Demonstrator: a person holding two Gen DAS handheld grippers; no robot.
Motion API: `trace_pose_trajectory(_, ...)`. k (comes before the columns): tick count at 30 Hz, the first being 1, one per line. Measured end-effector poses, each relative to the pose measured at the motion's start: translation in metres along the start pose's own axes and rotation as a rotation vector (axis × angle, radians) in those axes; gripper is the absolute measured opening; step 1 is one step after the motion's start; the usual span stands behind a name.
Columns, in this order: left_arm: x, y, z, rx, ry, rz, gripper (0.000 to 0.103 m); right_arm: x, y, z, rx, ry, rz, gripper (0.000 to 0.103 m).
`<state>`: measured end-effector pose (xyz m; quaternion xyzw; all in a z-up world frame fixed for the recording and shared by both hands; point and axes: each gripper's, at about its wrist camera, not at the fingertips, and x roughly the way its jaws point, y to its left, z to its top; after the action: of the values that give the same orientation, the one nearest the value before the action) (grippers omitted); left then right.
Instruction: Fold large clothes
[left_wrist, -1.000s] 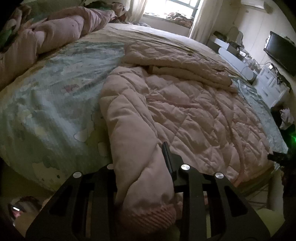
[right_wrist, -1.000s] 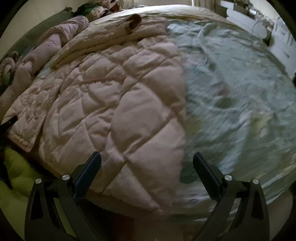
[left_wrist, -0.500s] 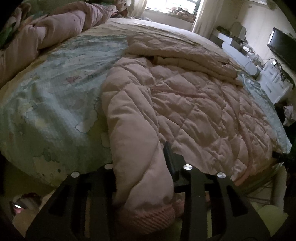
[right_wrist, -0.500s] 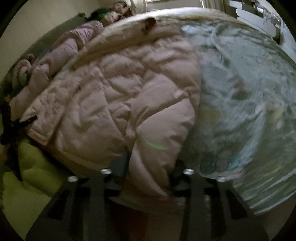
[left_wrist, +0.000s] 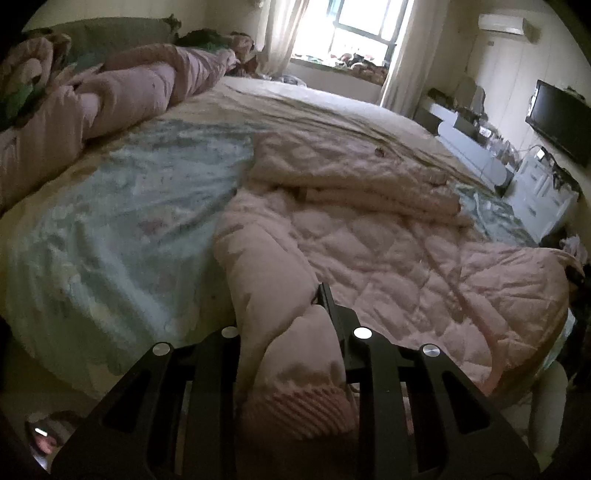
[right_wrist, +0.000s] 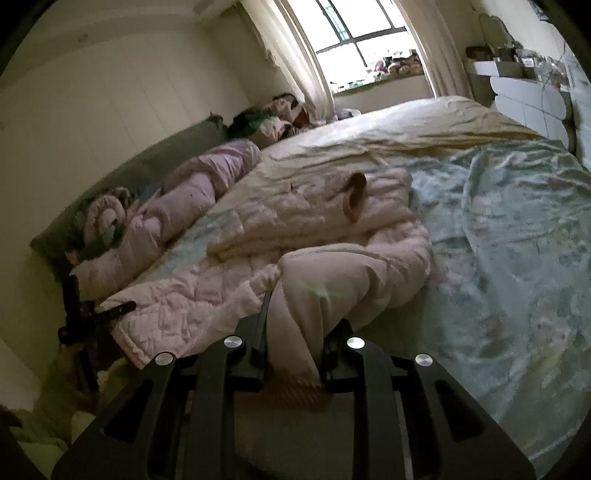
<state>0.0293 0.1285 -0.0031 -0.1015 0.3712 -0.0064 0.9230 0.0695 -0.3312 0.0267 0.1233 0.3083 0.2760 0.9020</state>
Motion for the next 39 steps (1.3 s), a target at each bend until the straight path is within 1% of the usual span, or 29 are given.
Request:
trace_pose_trajectory(5,-0.006,-0.010,0.016,0.022,-0.035,0.011,0.016,0.001,-0.001,0.013,0.000,-0.039,0.009,0.019)
trace_pose_trajectory(12,-0.006,-0.013,0.032,0.009,-0.075,0.006,0.016,0.003,-0.006,0.028,0.011,-0.083,0.013,0.019)
trace_pose_trajectory(19,-0.003,-0.013,0.048,-0.006,-0.097,0.000,0.016,0.008,-0.009,0.043,0.003,-0.113,0.007,0.019)
trace_pose_trajectory(28,0.001,-0.019,0.071,0.023,-0.128,0.015,0.016,0.020,-0.015,0.066,0.017,-0.145,0.015,0.019)
trace_pose_trajectory(39,0.011,-0.023,0.105,0.045,-0.163,0.033,0.016,0.040,-0.016,0.100,0.013,-0.195,-0.026,0.019)
